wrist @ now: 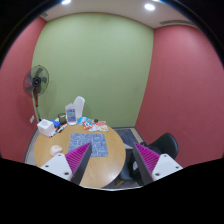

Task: Arrange mouse

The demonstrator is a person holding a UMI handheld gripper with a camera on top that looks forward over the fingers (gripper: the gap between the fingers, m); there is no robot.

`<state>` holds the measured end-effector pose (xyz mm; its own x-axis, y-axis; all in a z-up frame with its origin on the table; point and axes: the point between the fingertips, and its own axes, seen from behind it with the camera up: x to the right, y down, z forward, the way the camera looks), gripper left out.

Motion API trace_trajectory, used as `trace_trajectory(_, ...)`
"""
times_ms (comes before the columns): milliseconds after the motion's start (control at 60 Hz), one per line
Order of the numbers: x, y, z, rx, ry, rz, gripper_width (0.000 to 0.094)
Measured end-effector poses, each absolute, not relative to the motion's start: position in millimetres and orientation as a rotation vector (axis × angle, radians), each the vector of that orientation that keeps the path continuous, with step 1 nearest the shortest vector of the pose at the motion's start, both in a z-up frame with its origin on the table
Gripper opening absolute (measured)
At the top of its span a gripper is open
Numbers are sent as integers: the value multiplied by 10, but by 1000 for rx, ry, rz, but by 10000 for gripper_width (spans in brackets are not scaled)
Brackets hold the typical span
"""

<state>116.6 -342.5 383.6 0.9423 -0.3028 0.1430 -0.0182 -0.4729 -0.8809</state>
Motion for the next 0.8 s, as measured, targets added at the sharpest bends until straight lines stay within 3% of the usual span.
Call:
trace_trajectory(233, 1012, -3577, 3309, -2096, 286, -404, 840)
trace_trajectory(550, -517, -3421, 1554, -2227, 309, -256, 839)
trace_trajectory(800, -1720, -2561, 841, -2235, 149, -79, 843)
